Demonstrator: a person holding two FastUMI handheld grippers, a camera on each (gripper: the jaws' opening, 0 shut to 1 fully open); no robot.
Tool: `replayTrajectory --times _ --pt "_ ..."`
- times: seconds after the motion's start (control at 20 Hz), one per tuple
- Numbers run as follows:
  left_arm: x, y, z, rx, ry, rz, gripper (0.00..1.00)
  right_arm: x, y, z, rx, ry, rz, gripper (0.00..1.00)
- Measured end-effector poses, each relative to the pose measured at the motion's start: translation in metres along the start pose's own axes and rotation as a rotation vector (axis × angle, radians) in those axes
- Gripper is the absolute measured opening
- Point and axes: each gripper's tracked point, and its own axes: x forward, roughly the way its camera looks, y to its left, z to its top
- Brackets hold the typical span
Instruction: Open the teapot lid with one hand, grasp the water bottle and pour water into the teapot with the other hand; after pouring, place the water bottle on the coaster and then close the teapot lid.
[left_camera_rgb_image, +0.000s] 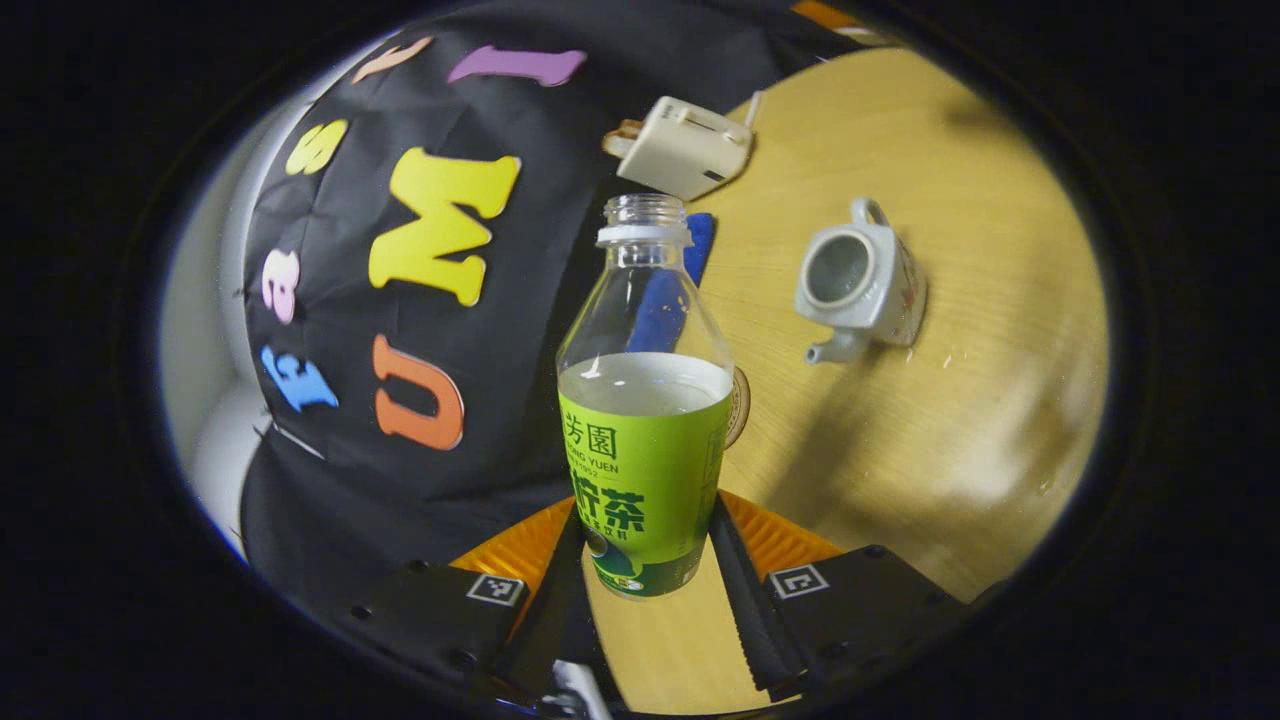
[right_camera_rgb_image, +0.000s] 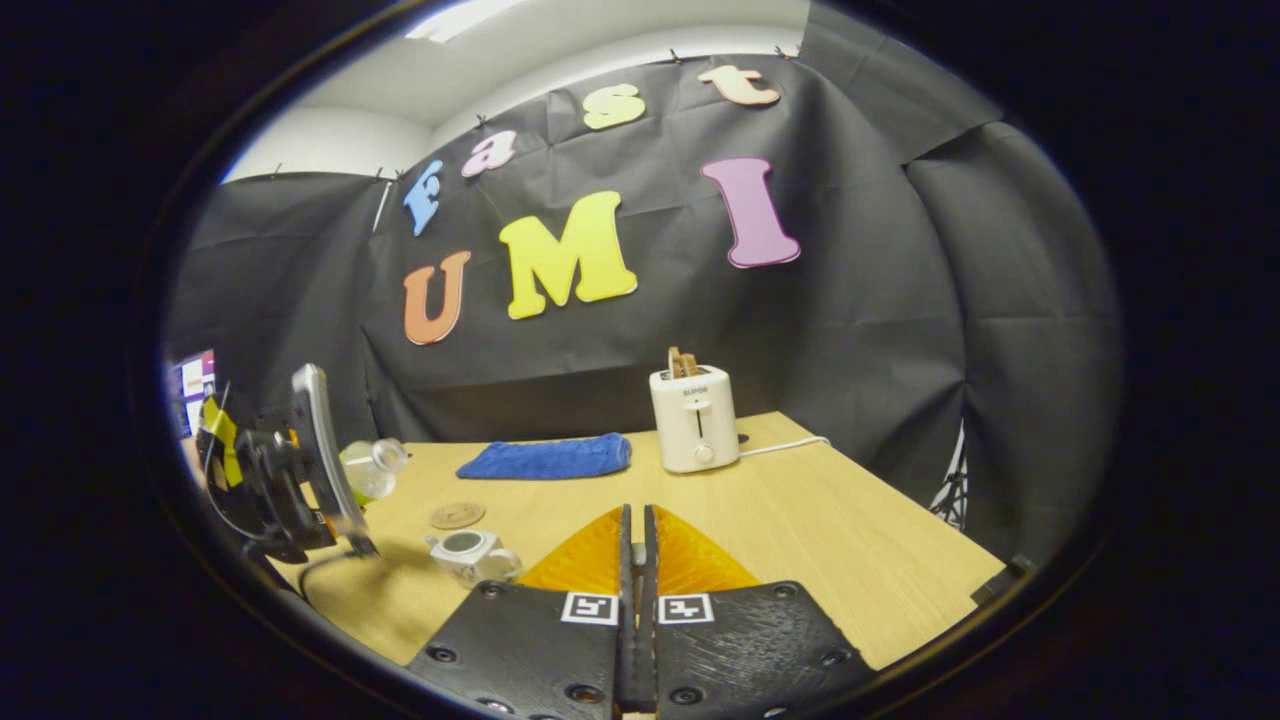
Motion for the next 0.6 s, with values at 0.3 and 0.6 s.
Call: replayTrajectory --times 0.3,0.6 --pt "0.005 -0.004 0.009 -0.505 -0.108 -0.029 0.74 0.001 0.016 0.002 -0.024 0.010 0.006 0.00" --pt "0.012 0.003 0.023 -0.860 -0.226 -0.074 0.74 0.002 0.025 0.004 -0.050 0.012 -0.001 0.00"
